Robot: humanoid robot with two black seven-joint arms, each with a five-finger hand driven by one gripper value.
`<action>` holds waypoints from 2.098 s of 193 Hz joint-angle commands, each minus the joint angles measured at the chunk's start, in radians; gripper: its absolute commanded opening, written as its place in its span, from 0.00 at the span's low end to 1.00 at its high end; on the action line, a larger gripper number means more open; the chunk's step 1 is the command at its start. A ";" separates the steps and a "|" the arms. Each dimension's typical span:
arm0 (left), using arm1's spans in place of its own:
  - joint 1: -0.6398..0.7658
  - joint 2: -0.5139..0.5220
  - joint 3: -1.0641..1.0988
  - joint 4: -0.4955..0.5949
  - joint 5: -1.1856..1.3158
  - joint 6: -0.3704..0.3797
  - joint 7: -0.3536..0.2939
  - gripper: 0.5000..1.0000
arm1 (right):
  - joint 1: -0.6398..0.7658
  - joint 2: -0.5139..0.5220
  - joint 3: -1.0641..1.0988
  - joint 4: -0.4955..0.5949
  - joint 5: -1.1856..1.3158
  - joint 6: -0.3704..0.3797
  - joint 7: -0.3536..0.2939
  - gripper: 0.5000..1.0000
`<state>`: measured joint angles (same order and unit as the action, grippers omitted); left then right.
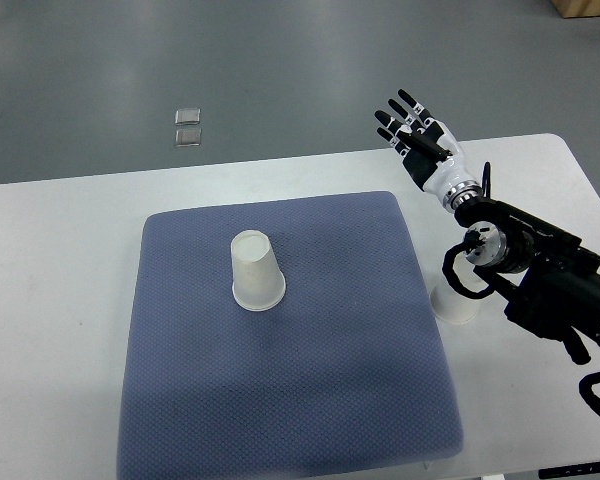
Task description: Stack paper cups
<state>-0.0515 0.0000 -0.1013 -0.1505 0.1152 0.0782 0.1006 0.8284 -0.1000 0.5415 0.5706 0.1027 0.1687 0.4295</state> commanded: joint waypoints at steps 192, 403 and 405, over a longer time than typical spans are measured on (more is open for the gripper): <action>-0.001 0.000 0.000 0.006 0.000 0.000 0.001 1.00 | 0.006 -0.003 0.000 -0.003 0.000 0.000 0.000 0.83; -0.001 0.000 0.000 0.005 0.000 0.000 0.001 1.00 | 0.095 -0.535 -0.121 0.460 -0.704 0.017 -0.015 0.83; -0.001 0.000 0.000 0.005 0.000 0.000 0.001 1.00 | 0.098 -0.546 -0.130 0.471 -0.715 0.020 -0.015 0.83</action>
<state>-0.0523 0.0000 -0.1012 -0.1457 0.1150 0.0782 0.1013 0.9178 -0.5313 0.4718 0.9326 -0.4994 0.1601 0.4150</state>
